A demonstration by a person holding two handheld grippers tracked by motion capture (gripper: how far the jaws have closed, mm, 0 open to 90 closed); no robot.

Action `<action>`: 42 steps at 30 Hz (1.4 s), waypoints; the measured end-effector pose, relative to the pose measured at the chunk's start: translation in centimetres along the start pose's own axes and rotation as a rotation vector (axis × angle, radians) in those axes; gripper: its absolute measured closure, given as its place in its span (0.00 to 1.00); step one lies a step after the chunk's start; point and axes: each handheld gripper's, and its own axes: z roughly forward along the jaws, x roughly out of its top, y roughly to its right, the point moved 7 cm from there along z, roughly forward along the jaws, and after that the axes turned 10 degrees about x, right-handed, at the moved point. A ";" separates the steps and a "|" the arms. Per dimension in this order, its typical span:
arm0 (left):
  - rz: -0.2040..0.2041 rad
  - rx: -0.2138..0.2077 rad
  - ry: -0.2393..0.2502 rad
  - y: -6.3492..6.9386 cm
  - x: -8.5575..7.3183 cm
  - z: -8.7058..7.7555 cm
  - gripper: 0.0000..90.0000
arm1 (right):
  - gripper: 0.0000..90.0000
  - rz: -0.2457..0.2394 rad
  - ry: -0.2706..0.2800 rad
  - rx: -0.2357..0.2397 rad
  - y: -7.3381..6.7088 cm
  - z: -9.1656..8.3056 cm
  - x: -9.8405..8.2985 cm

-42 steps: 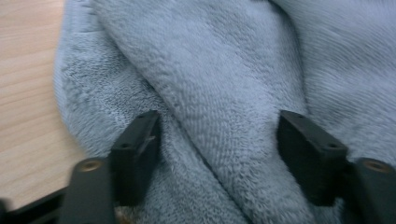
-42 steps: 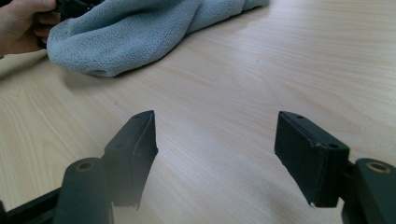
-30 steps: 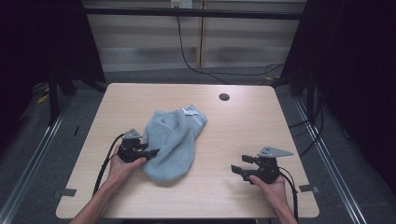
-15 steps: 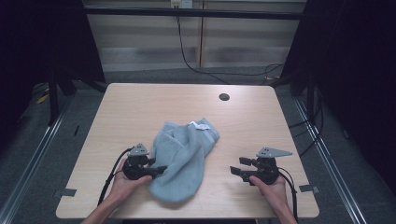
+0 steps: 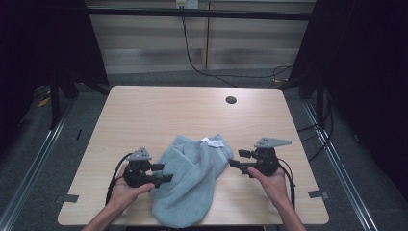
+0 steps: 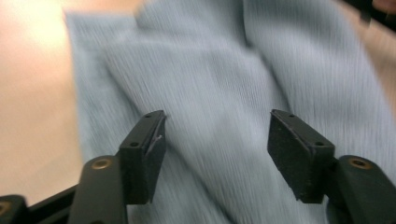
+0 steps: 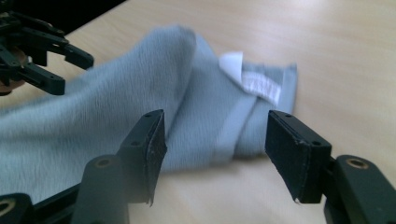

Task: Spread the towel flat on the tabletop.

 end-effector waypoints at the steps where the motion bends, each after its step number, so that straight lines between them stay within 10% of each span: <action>1: -0.003 0.010 0.018 -0.4 0.8 0.2 0.41 | 0.43 -0.006 0.006 0.010 0.0 0.2 0.7; 6: -0.030 0.124 0.058 -3.5 3.3 3.0 0.43 | 0.41 -0.010 0.011 0.057 0.6 2.8 4.5; 11: -0.070 0.085 0.002 -4.8 2.1 5.7 0.38 | 0.39 -0.015 -0.010 0.087 0.6 6.8 5.9; 19: -0.033 0.047 -0.033 -3.3 1.6 6.7 0.47 | 0.38 -0.025 -0.231 0.113 0.2 13.2 2.2; 22: -0.014 0.044 -0.037 -3.1 1.5 6.7 0.57 | 0.43 -0.010 -0.220 0.112 0.2 14.0 1.2; 29: 0.026 0.035 -0.009 -2.6 1.9 6.1 0.86 | 0.91 -0.035 -0.183 0.106 0.0 13.7 1.2; 42: -0.127 0.094 0.210 -6.7 4.4 -0.6 0.90 | 0.95 -0.031 0.051 -0.063 3.2 4.5 6.7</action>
